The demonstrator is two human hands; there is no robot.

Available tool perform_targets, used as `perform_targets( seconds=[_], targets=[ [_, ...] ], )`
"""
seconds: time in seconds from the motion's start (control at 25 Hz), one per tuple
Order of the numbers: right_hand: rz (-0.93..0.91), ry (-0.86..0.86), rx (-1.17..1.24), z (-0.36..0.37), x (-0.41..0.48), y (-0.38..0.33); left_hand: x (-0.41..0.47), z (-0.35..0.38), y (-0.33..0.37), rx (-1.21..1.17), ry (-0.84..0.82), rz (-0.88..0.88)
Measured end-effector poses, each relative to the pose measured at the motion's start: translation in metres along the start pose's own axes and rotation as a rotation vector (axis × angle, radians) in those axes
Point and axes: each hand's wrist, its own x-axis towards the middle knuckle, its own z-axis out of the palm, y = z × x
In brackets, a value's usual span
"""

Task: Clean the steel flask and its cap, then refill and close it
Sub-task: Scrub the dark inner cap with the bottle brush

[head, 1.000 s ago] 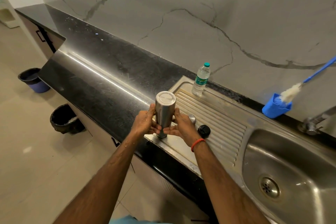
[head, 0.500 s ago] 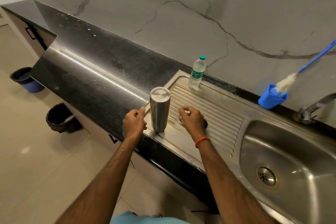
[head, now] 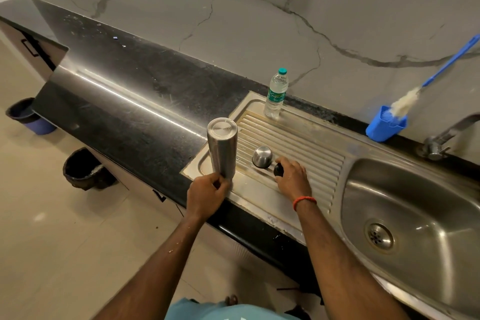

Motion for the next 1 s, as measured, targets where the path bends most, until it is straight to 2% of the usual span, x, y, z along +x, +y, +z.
perform_targets(
  seconds=[0.16,0.36,0.56,0.76,0.88,1.0],
  targets=[
    [0.055,-0.025,0.249,-0.016,-0.003,0.004,-0.004,0.021,0.015,0.066,-0.132,0.210],
    [-0.018,0.018,0.372,-0.048,-0.019,0.006,0.012,0.049,0.051,-0.053,-0.220,0.297],
    [-0.049,0.100,0.440,-0.085,-0.039,0.011,0.016,0.072,0.093,-0.329,-0.249,0.089],
    [-0.094,0.160,0.406,-0.115,-0.055,0.009,0.021,0.092,0.143,-0.668,-0.654,-0.276],
    [-0.123,0.106,0.348,-0.142,-0.061,0.017,0.025,0.105,0.160,-0.823,-0.666,-0.373],
    [-0.127,0.149,0.258,-0.162,-0.063,0.033,0.024,0.120,0.183,-0.841,-0.638,-0.386]
  ],
)
